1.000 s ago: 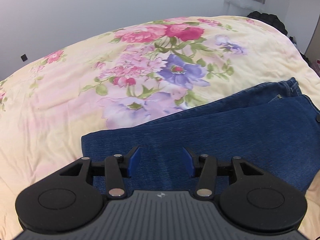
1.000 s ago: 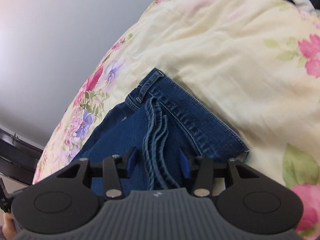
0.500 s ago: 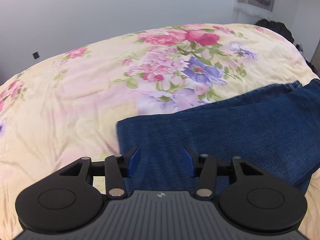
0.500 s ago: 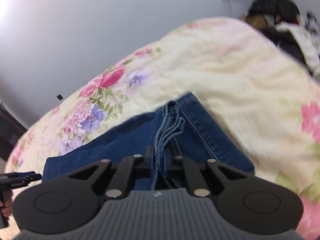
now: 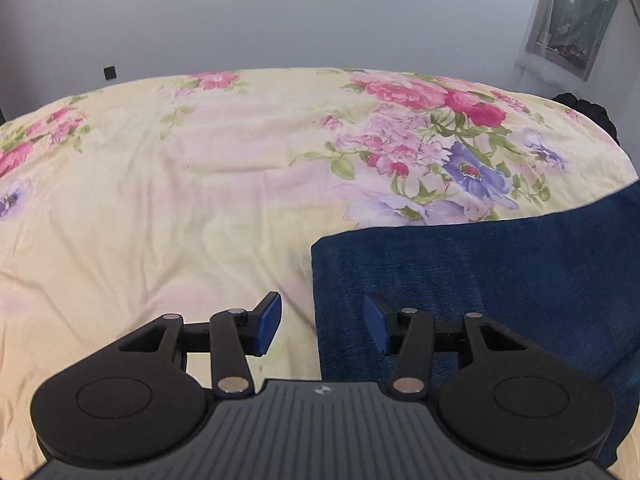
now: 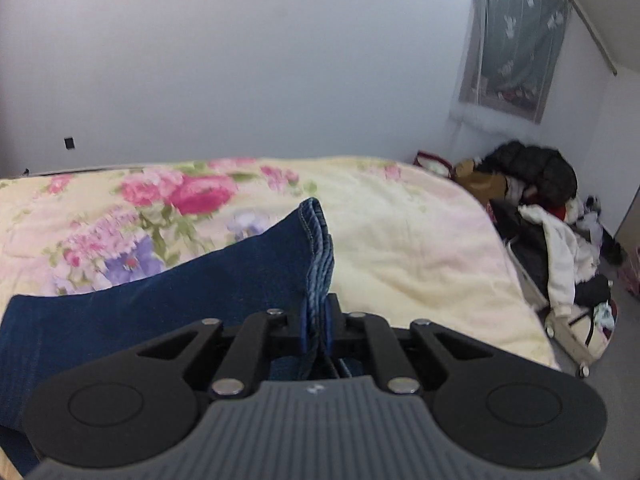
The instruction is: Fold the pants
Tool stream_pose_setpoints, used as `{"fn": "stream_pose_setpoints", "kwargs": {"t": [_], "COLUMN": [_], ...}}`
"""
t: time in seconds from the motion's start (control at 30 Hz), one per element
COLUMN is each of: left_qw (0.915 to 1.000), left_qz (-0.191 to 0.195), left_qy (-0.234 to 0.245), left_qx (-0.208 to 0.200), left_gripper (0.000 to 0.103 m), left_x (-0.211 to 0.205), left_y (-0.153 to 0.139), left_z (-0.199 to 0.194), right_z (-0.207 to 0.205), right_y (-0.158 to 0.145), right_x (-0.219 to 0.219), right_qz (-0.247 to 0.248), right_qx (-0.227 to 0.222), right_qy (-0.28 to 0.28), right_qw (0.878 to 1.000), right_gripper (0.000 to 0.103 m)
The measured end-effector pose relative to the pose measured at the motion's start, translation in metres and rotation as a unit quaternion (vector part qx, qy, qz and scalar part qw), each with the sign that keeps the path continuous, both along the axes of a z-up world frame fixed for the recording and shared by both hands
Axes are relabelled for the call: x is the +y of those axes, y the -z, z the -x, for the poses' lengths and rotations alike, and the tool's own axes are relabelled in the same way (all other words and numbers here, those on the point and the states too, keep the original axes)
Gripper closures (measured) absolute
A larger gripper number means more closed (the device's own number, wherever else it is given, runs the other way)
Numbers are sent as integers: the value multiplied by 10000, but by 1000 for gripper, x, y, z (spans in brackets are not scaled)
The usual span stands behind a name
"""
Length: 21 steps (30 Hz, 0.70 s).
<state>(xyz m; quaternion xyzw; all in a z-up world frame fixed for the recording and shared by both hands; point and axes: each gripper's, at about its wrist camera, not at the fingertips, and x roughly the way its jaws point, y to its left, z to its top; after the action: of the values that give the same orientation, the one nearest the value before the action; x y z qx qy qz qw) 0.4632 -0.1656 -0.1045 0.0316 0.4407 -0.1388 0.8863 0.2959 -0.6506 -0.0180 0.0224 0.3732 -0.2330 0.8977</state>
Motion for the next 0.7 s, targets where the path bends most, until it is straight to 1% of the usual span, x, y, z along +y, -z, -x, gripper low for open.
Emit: {"fn": "stream_pose_setpoints", "kwargs": {"t": [0.03,0.1,0.17,0.23,0.27,0.3,0.37,0.4,0.43,0.47,0.5,0.53,0.6,0.67,0.7], "left_qw": [10000,10000,9997,9989,9986,9986,9992,9995,9996,9996,9996,9996,9994,9995,9996], "left_qz": [1,-23,36,41,36,5,-85,-137,-170,-160,-113,-112,-218,-161,-104], "left_qy": [-34,-77,14,139,176,184,108,0,-97,-171,-226,-238,-215,-110,-79], "left_qx": [27,-57,-248,-445,-493,-499,-373,-285,-207,-161,-125,-122,-188,-247,-258], "left_gripper": [52,53,53,54,57,60,69,69,70,71,71,71,71,70,70], "left_x": [1,0,0,-5,-8,-12,-18,-20,-20,-19,-17,-15,-12,-7,-5], "left_y": [6,10,10,8,9,12,21,28,34,38,40,40,35,29,24], "left_z": [-1,-4,-6,-11,-14,-18,-27,-31,-34,-35,-35,-33,-28,-20,-16], "right_z": [-2,-5,-4,-7,-10,-12,-15,-14,-12,-8,-3,3,20,41,51], "right_y": [20,46,60,68,74,82,96,103,106,105,102,96,82,68,63], "right_x": [-4,-14,-31,-39,-41,-45,-51,-53,-55,-57,-59,-62,-68,-70,-70], "right_qz": [-10,76,-251,-344,-369,-418,-682,-861,-905,-907,-923,-982,-1083,-1214,-1368], "right_qx": [170,369,397,469,554,620,674,684,628,572,500,432,254,53,-32], "right_qy": [113,290,514,545,556,576,739,843,941,1008,1051,1078,1174,1242,1226], "right_qw": [9998,9989,9976,9968,9962,9955,9926,9904,9895,9891,9889,9884,9868,9848,9830], "right_gripper": [100,100,101,102,102,102,101,100,97,86,81,79,78,78,78]}}
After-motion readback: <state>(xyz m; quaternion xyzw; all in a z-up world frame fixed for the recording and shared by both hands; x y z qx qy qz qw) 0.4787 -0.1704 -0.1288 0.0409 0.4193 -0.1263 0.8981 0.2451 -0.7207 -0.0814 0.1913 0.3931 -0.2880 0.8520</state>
